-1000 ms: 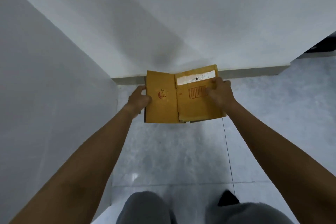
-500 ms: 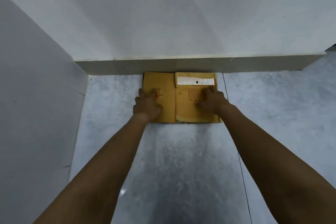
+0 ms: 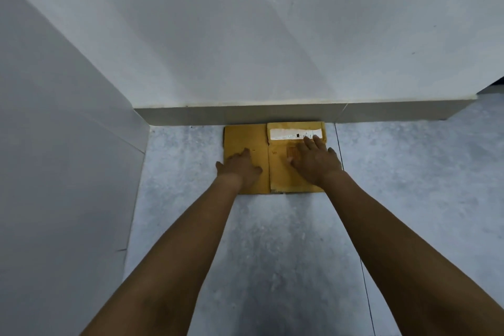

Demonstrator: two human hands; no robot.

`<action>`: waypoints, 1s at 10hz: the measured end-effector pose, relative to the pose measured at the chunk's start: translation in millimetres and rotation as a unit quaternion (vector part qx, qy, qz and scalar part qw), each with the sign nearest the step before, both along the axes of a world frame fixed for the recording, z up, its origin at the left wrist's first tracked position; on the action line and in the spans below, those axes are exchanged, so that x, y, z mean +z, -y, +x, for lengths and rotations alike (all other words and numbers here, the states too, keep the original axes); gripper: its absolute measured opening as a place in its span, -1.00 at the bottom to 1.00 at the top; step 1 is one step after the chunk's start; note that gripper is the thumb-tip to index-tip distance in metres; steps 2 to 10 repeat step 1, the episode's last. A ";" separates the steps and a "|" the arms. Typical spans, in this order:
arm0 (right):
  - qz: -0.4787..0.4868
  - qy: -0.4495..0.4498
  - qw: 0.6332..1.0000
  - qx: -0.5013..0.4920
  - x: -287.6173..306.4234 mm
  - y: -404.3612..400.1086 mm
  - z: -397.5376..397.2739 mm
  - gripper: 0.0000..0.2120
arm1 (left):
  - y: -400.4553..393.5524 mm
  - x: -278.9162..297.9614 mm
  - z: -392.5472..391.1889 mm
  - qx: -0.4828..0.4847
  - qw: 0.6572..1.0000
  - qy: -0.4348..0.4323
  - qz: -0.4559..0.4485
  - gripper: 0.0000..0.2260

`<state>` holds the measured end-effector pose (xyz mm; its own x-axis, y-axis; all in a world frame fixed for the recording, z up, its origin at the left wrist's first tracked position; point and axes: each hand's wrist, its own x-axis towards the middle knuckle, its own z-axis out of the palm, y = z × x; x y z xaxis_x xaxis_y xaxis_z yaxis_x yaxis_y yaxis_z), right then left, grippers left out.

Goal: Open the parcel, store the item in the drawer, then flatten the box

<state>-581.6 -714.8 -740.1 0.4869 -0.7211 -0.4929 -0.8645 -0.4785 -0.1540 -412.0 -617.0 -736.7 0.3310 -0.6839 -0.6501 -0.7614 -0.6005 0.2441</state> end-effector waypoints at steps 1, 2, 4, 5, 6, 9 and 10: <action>-0.032 0.034 0.999 0.009 36.1 -8.4 -2.3 -0.38 | -5.9 42.1 -0.3 -0.010 0.999 -0.014 -0.031 -0.41; -0.032 0.034 0.999 0.009 36.1 -8.4 -2.3 -0.38 | -5.9 42.1 -0.3 -0.010 0.999 -0.014 -0.031 -0.41; -0.032 0.034 0.999 0.009 36.1 -8.4 -2.3 -0.38 | -5.9 42.1 -0.3 -0.010 0.999 -0.014 -0.031 -0.41; -0.032 0.034 0.999 0.009 36.1 -8.4 -2.3 -0.38 | -5.9 42.1 -0.3 -0.010 0.999 -0.014 -0.031 -0.41; -0.032 0.034 0.999 0.009 36.1 -8.4 -2.3 -0.38 | -5.9 42.1 -0.3 -0.010 0.999 -0.014 -0.031 -0.41; -0.032 0.034 0.999 0.009 36.1 -8.4 -2.3 -0.38 | -5.9 42.1 -0.3 -0.010 0.999 -0.014 -0.031 -0.41; -0.032 0.034 0.999 0.009 36.1 -8.4 -2.3 -0.38 | -5.9 42.1 -0.3 -0.010 0.999 -0.014 -0.031 -0.41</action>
